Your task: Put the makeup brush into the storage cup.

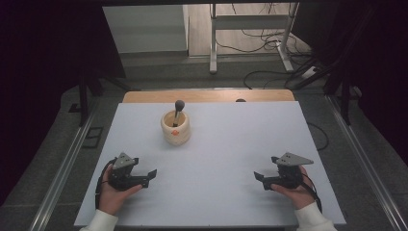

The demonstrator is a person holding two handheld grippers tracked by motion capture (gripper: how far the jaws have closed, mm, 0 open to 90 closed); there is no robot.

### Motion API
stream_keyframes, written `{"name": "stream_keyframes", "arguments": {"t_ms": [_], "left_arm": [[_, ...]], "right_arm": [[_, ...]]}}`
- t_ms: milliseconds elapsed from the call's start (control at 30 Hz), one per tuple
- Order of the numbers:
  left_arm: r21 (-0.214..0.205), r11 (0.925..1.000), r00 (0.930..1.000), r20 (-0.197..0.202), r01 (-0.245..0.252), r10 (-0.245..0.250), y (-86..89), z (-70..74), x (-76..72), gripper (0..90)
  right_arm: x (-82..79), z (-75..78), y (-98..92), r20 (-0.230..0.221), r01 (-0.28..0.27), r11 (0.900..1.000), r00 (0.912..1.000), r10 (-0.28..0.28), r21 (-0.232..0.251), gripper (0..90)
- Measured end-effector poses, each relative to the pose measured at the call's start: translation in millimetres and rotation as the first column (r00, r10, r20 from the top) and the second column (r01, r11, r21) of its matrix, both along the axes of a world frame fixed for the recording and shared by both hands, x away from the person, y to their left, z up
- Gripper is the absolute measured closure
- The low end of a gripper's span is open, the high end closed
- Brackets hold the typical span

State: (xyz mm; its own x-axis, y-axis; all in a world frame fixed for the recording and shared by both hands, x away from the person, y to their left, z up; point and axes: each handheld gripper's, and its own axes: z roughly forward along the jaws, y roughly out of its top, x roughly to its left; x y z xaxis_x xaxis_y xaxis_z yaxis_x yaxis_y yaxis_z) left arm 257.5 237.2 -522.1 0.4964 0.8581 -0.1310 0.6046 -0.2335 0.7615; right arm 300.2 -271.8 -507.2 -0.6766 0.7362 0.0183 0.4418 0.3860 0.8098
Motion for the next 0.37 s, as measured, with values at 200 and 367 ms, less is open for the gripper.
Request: {"name": "stream_keyframes", "arguments": {"t_ms": [200, 367], "left_arm": [[0.005, 1.0000, 1.0000, -0.002, 0.001, -0.001, -0.8, -1.0, 1.8, 11.8], [0.006, 1.0000, 1.0000, -0.003, 0.001, -0.001, 0.5, -1.2, 2.7, 11.8]], "right_arm": [[0.0, -0.6, 0.0, 0.000, -0.001, 1.0000, 1.0000, 0.001, -0.009, 9.0], [-0.5, -0.3, -0.2, -0.001, 0.000, 1.0000, 1.0000, 0.000, -0.007, 9.0]]}}
